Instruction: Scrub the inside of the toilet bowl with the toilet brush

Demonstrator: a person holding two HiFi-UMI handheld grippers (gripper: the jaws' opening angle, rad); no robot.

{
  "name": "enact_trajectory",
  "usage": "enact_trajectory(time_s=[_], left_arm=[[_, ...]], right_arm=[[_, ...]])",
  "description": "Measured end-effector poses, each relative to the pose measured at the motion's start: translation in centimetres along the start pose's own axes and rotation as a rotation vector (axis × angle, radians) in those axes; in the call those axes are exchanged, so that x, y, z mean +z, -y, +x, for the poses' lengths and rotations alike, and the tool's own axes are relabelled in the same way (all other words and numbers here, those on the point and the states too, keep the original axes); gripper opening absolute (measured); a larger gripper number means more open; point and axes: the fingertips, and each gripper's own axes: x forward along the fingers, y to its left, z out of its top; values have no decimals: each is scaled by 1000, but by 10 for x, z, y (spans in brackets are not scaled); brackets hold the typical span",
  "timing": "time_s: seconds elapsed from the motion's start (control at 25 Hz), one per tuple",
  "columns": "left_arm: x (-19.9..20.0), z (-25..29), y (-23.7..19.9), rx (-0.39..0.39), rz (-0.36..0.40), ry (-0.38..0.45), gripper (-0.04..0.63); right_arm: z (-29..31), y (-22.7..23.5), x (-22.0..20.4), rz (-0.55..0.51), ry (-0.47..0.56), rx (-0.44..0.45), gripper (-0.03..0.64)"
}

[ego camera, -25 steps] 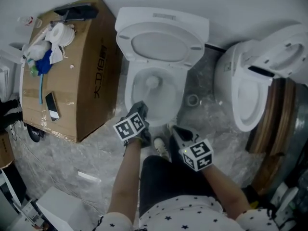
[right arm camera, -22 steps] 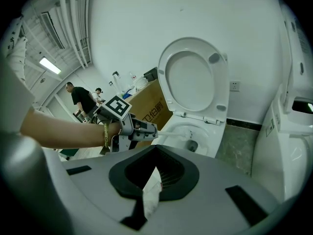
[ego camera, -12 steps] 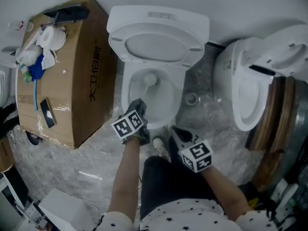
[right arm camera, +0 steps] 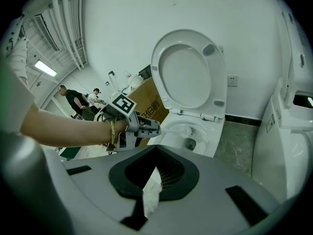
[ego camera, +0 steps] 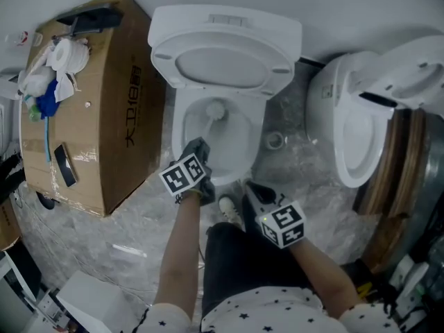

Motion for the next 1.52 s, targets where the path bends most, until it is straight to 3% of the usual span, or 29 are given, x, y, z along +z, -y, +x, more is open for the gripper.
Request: enact_trajectory(time_s=[1.52], left_arm=[[14, -17, -37, 73, -1, 22, 156]], right_arm=[[-1, -11, 2, -30, 6, 27, 6]])
